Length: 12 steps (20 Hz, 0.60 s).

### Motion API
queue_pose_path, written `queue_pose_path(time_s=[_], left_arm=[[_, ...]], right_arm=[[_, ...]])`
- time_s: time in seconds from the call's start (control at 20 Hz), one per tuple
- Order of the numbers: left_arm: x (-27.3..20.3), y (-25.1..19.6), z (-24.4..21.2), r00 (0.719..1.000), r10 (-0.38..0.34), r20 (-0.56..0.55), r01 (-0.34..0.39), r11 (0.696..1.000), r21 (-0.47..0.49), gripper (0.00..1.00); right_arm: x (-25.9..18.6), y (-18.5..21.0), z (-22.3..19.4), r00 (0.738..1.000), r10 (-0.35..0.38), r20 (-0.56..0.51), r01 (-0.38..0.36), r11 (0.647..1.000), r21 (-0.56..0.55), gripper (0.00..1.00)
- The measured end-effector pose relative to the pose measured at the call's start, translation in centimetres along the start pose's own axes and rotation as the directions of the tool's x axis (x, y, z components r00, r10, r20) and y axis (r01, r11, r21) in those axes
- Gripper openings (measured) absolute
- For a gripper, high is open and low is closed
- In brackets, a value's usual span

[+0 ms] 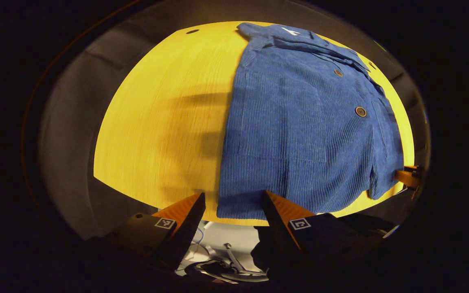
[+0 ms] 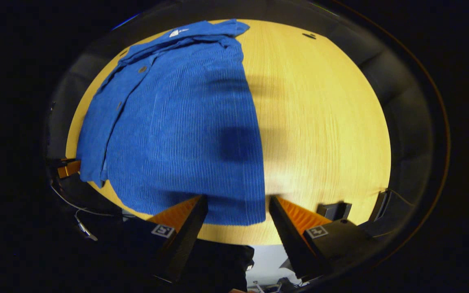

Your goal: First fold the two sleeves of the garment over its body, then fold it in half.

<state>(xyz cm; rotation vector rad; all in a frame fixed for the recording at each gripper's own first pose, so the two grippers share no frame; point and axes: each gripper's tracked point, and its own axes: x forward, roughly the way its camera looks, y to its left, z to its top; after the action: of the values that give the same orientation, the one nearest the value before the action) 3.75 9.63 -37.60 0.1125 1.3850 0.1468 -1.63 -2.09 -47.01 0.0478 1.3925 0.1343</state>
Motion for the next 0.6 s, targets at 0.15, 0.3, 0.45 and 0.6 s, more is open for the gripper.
queue_pose_path(time_s=[0.15, 0.3, 0.45, 0.6], left_arm=[[0.1, -2.1, 0.0, 0.998, -0.066, 0.013, 0.066, 0.998, -0.011, 0.59], [0.1, -2.8, 0.1, 0.999, -0.033, -0.003, 0.033, 0.999, 0.004, 0.05], [0.0, -3.5, 0.7, 0.999, -0.050, 0.014, 0.048, 0.996, 0.077, 0.00], [-1.9, -4.9, 1.6, 0.979, -0.198, 0.041, 0.198, 0.980, 0.010, 0.00]], right_arm=[[-0.8, 0.4, -0.3, 1.000, 0.004, -0.021, -0.004, 1.000, 0.001, 0.97], [-0.2, 1.5, 0.4, 0.999, 0.039, -0.019, -0.039, 0.999, 0.026, 0.12], [-0.6, 1.5, 0.5, 0.997, 0.075, -0.016, -0.074, 0.996, 0.041, 0.05], [-3.1, 2.5, 2.4, 0.988, 0.150, 0.035, -0.153, 0.984, 0.092, 0.05]])
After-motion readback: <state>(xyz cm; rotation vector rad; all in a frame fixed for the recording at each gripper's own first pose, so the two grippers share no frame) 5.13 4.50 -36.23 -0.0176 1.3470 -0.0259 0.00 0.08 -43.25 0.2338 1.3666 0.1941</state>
